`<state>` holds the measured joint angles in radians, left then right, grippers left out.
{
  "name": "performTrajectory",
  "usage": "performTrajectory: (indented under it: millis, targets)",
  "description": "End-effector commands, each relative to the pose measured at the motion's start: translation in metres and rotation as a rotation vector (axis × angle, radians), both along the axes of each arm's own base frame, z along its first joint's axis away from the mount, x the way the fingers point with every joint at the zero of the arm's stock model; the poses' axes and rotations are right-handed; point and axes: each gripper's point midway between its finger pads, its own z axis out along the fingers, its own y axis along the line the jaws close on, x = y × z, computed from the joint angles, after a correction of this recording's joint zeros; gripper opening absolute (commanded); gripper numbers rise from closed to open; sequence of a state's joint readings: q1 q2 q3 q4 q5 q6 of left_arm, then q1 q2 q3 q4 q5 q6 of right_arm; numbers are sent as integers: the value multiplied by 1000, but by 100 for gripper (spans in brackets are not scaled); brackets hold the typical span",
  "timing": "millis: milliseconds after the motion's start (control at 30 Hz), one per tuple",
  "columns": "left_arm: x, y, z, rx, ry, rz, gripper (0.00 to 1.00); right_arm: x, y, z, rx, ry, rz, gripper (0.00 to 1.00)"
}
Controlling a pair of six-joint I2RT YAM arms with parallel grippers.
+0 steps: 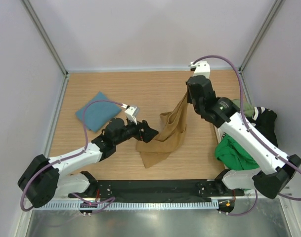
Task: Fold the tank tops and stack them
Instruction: Flatten the tank top out
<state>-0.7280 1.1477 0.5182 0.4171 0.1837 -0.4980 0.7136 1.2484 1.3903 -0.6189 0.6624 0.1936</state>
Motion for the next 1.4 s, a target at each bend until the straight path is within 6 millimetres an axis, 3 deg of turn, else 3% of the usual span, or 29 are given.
performTrajectory:
  millis: [0, 133, 267, 400, 433, 467, 500, 533, 567, 633, 667, 733, 767, 833, 1000, 1167, 1367]
  targets:
    - [2, -17, 5, 3, -47, -59, 89, 13, -8, 19, 137, -10, -17, 1]
    - [7, -29, -5, 38, -26, -78, 86, 17, -6, 20, 150, -19, -9, 2]
    - [8, -38, -19, 81, 7, -99, 85, 19, -14, 3, 116, 36, -53, 2]
    - [11, -39, -29, 130, 37, -82, 84, 15, -47, -20, 79, 86, -212, 2]
    - [14, -37, -30, 135, 37, -68, 83, 11, -54, -37, 57, 114, -242, 3]
    - [16, -35, -30, 142, 33, -48, 83, 8, -75, -54, 43, 130, -324, 8]
    - [17, -33, -29, 146, 31, -34, 83, 4, -79, -64, 35, 141, -344, 8]
    - [20, -28, -29, 156, 34, -1, 81, 2, -100, -82, 48, 160, -427, 39]
    - [21, -25, -29, 160, 35, 16, 81, -3, -108, -98, 38, 190, -453, 63]
    - [27, -19, -31, 175, 41, 68, 81, -6, -110, -108, 51, 207, -454, 66]
    - [30, -15, -32, 182, 47, 91, 81, -10, -101, -121, 69, 250, -394, 64]
    - [40, -2, -37, 216, 59, 193, 81, -10, -85, -122, 142, 246, -316, 59]
    - [44, 4, -36, 226, 61, 230, 81, -15, -66, -135, 187, 301, -223, 55]
    - [51, 19, -38, 259, 67, 317, 82, -16, -42, -143, 253, 337, -115, 51]
    - [53, 33, -32, 233, 66, 382, 83, -27, 6, -168, 346, 434, 84, 45]
    - [54, 35, -32, 231, 68, 389, 84, -19, 22, -182, 334, 484, 140, 54]
    - [55, 34, -33, 240, 69, 386, 84, 8, 9, -200, 148, 535, 92, 55]
